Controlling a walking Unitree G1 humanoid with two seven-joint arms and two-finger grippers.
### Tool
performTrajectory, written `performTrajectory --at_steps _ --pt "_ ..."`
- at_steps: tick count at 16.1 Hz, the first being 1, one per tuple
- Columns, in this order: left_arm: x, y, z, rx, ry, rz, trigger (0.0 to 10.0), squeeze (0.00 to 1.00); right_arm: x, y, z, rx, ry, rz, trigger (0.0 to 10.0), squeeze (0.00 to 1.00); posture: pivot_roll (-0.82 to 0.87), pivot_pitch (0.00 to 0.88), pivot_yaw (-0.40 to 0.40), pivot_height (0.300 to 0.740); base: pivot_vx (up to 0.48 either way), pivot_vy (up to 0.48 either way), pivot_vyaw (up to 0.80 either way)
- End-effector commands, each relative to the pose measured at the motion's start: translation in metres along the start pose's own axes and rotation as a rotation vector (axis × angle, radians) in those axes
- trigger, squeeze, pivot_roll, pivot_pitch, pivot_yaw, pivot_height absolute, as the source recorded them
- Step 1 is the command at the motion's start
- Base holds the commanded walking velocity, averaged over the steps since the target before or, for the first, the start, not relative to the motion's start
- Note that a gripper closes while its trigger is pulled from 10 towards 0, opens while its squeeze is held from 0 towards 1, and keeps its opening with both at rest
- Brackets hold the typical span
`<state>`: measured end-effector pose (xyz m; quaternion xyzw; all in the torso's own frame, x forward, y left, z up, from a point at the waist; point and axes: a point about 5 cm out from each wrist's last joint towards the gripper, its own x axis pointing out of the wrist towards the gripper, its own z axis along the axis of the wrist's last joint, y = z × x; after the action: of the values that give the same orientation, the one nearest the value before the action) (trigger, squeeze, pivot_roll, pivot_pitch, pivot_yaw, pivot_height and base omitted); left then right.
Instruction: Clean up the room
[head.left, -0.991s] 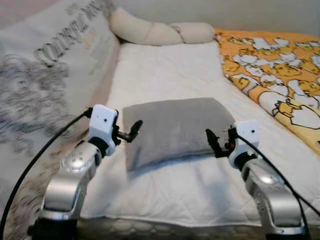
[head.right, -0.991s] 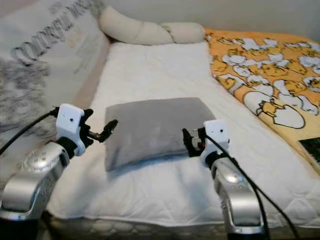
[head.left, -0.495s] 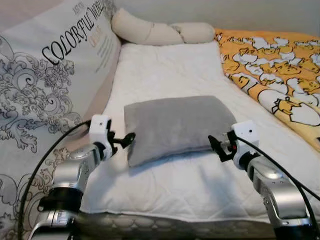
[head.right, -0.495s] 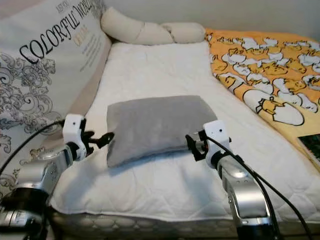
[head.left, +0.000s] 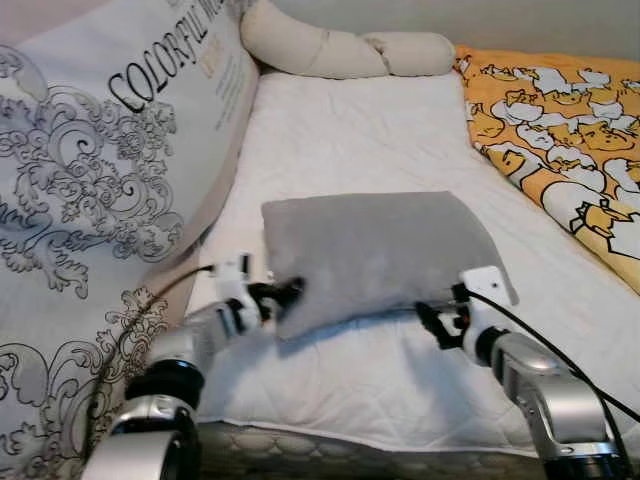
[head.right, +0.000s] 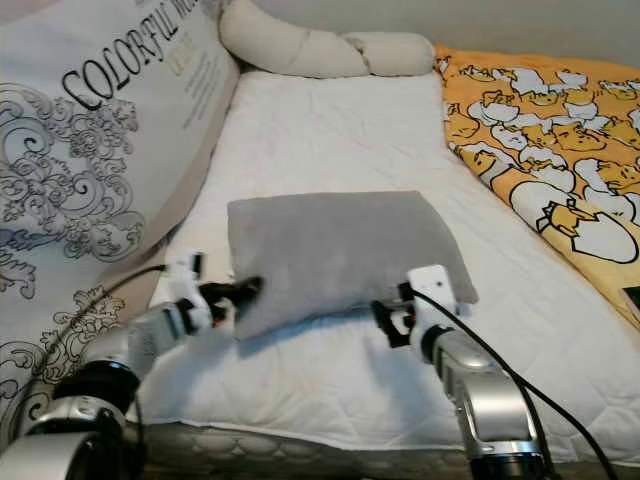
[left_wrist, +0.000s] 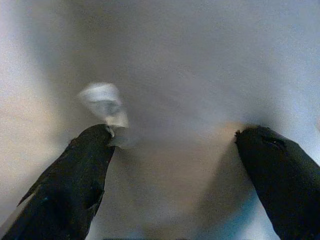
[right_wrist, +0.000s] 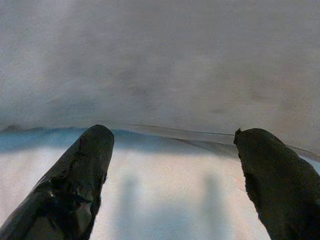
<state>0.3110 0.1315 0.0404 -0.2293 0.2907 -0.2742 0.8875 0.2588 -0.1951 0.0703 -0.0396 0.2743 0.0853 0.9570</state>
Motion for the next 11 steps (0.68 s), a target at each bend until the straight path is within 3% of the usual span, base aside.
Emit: performTrajectory --at_steps 1,3,5,8,11 --pt "0.005 -0.013 -0.004 0.018 0.04 -0.092 10.0 0.0 -0.001 -0.009 0.0 0.017 0.011 -0.051 10.0 0.0 -0.03 0.0 0.019 0.74 0.0 0.0 0.0" --pt "0.01 -0.048 -0.023 0.079 0.138 -0.328 10.0 0.0 -0.001 -0.028 -0.001 0.061 0.009 -0.183 10.0 0.0 -0.03 0.0 0.009 0.74 0.0 0.0 0.0" --pt "0.008 -0.06 -0.032 0.172 0.184 -0.42 10.0 0.0 -0.001 -0.037 -0.001 0.102 0.008 -0.237 10.0 0.0 -0.02 0.0 0.004 0.74 0.0 0.0 0.0" --pt "-0.019 -0.057 -0.025 0.374 0.175 -0.505 10.0 0.0 -0.001 -0.048 -0.002 0.133 0.016 -0.282 10.0 0.0 -0.01 0.0 -0.013 0.74 0.0 0.0 0.0" --pt "-0.037 -0.042 -0.002 0.453 0.132 -0.472 10.0 0.0 0.002 -0.052 -0.001 0.166 0.016 -0.284 10.0 0.0 -0.01 0.0 -0.019 0.74 0.0 0.0 0.0"
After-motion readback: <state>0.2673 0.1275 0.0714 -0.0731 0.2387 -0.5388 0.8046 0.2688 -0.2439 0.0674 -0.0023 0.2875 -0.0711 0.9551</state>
